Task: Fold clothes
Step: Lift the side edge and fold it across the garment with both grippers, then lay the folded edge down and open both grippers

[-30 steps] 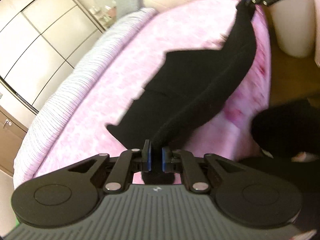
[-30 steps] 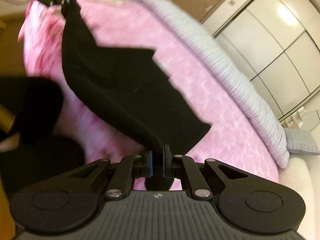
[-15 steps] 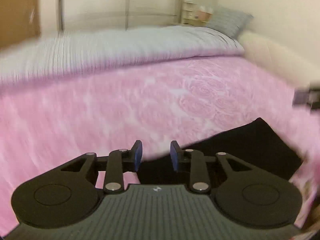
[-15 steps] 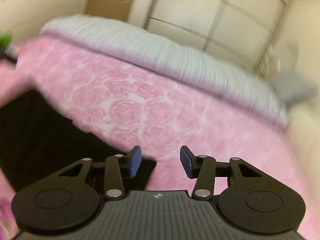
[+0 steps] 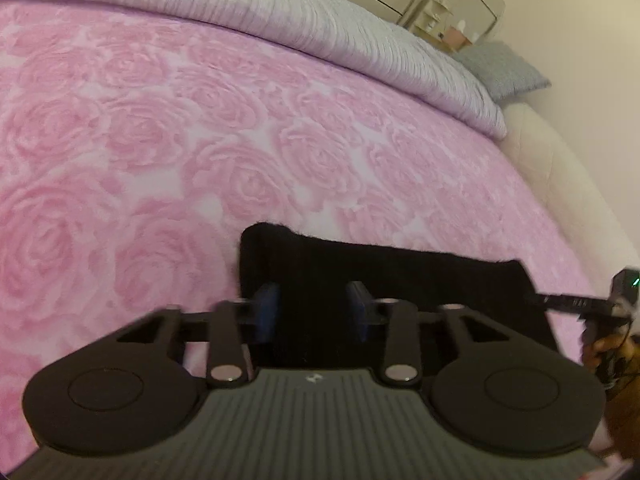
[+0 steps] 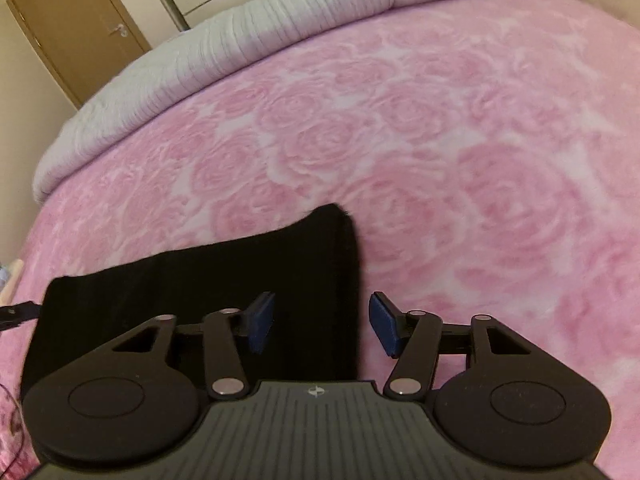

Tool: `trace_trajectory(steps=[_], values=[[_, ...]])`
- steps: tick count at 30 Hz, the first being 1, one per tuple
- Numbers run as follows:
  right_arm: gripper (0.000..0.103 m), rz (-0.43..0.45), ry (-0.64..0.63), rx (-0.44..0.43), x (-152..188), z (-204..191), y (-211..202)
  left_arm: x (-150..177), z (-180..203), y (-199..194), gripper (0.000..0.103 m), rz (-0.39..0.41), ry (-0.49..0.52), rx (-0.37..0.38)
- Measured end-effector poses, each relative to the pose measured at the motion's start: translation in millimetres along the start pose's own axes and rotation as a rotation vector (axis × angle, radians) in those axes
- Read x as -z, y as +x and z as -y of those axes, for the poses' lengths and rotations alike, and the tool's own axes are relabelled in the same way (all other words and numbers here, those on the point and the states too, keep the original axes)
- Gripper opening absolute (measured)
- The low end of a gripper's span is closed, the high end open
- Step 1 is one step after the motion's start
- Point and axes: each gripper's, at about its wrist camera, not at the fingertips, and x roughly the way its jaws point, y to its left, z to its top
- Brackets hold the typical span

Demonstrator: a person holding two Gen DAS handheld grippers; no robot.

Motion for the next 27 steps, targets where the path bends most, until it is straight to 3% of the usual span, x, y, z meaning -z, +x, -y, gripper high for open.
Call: trace_trajectory(steps=[3, 6, 9, 11, 12, 13, 15, 18, 20, 23, 27], values=[[0.006, 0.077, -0.071, 0.024, 2, -9, -6, -2, 13, 5, 0.004, 0.047, 0.124, -0.049], [0.005, 0.175, -0.099, 0.023, 0, -14, -21, 1, 19, 7, 0.004, 0.081, 0.239, -0.115], [0.005, 0.138, -0.087, 0.077, 1, -11, -5, 12, 8, 24, 0.005, 0.028, 0.256, -0.168], [0.007, 0.113, -0.064, 0.103, 6, -9, 4, 17, 6, 20, 0.006, 0.052, 0.253, -0.172], [0.013, 0.1, -0.053, 0.116, 8, -8, 9, 16, 10, 15, 0.009, 0.064, 0.257, -0.182], [0.028, 0.104, -0.041, 0.136, 8, -9, 5, 15, 13, 10, 0.01, 0.075, 0.262, -0.192], [0.041, 0.13, -0.016, 0.182, 8, -12, -10, 13, 24, -5, 0.011, 0.113, 0.271, -0.221], [0.045, 0.214, -0.048, 0.222, 16, -27, -48, 15, 42, -34, 0.014, 0.173, 0.245, -0.237], [0.045, 0.242, -0.077, 0.176, 30, -42, -68, 27, 59, -50, 0.016, 0.182, 0.238, -0.199], [0.048, 0.239, -0.145, 0.119, 57, -69, -86, 56, 87, -56, 0.02, 0.13, 0.251, -0.13], [0.057, 0.207, -0.317, 0.148, 112, -110, -85, 103, 111, -50, 0.028, 0.083, 0.277, -0.103]])
